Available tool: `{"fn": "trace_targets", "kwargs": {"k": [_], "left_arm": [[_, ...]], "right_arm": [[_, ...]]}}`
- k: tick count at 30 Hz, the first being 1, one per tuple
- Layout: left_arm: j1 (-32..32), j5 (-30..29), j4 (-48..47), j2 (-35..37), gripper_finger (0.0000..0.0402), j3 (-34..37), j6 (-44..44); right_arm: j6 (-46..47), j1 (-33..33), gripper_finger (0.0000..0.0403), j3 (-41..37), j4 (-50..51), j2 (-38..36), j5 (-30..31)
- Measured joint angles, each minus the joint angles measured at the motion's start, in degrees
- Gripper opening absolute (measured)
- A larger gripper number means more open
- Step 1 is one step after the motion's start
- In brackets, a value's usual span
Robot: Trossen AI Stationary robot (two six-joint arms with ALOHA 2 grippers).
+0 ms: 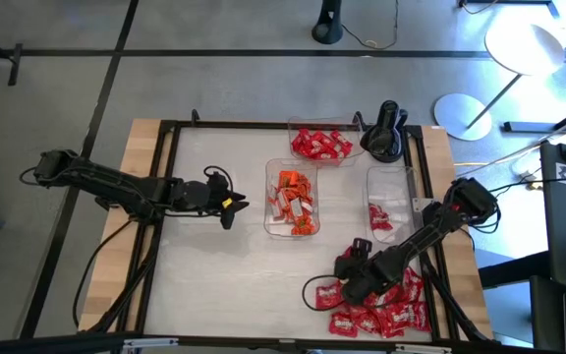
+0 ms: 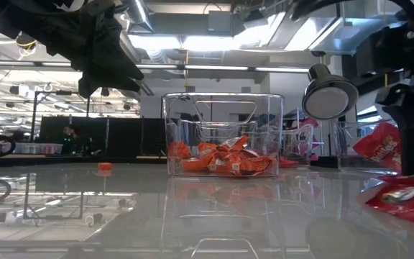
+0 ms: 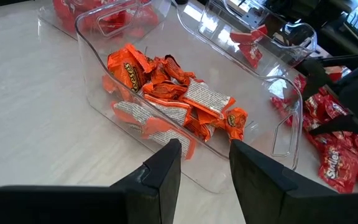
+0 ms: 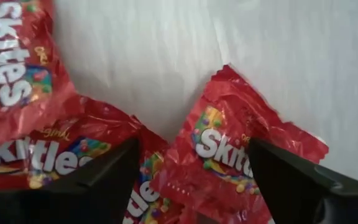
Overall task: Sort candy
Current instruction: Put the red candy pack into the bottom right transparent bin
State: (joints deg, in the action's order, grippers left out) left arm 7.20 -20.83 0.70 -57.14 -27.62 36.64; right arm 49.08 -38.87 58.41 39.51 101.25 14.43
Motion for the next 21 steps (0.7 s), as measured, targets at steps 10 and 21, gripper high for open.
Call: {"fn": "trace_targets", "kwargs": {"k": [10, 21], "left_arm": [[0.0, 0.0, 0.0, 0.0, 0.0127, 0.0, 0.0], [0.0, 0.0, 0.0, 0.0, 0.0127, 0.0, 0.3]], "right_arm": [[-3.1, 0.0, 0.0173, 0.0, 1.4, 0.0, 1.3], [-6.6, 0.0, 0.0054, 0.0, 2.9, -3.1, 0.5]]}}
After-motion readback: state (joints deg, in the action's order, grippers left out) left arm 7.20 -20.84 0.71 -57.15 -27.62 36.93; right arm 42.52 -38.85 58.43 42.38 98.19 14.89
